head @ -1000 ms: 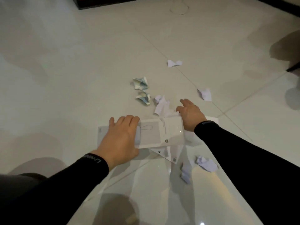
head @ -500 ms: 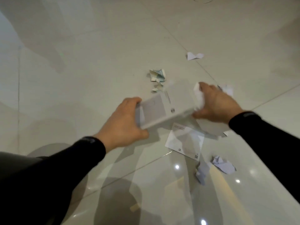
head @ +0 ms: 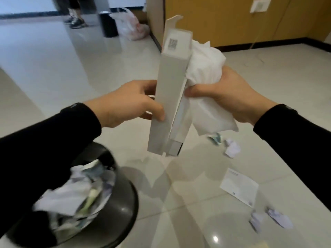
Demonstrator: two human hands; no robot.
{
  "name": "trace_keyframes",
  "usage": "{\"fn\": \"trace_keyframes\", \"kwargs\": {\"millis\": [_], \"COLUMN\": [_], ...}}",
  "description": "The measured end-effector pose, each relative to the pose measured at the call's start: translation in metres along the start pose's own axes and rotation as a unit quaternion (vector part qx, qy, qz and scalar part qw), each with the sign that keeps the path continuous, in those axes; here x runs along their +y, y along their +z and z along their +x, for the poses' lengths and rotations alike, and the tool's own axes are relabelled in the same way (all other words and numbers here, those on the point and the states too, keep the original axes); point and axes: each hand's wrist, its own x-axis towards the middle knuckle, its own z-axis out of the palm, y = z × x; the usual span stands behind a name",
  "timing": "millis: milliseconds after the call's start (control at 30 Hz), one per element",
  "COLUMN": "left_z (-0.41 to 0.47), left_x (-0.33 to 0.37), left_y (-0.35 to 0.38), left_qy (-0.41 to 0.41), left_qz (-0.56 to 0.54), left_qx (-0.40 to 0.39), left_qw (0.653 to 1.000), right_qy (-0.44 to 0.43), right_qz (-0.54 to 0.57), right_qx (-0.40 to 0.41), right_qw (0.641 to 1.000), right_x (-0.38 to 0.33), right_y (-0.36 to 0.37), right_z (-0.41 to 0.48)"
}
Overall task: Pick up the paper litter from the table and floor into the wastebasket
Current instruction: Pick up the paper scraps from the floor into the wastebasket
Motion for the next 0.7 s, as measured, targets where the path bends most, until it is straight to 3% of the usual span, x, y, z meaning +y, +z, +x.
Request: {"fn": "trace_keyframes", "kwargs": {"millis": [167, 333, 433, 567, 700], "left_z": [-0.082, -0.151, -0.167, -0.168, -0.159], "left_x": [-0.010, -0.024, -0.046, -0.092, -0.117], "left_y": [-0.065, -0.107, -0.108, -0.086, -0.068], "left_qy": [-0.029, -0.070, -0.130, -0.245, -0.314], "left_qz": [0.041, 0.070, 0.058, 0.052, 0.058], "left_qx": [0.096, 0.160, 0.118, 0.064, 0.077], "left_qw": [0.994, 0.982, 0.983, 0.966, 0.944], "right_qy": [-0.045, -0.031, -0.007, 0.106, 0.161], "right_qz": [0.000, 0.024, -0.036, -0.112, -0.172], "right_qx": [-0.047, -0.102, -0.145, -0.253, -0.252], "right_qw": [0.998, 0.994, 0.989, 0.955, 0.939], "right_x": [-0.041, -0.059, -0.046, -0.006, 0.018], "right_y": [0.095, 0.172, 0.200, 0.228, 0.250], "right_z": [0.011, 0.008, 0.004, -0.005, -0.010]}}
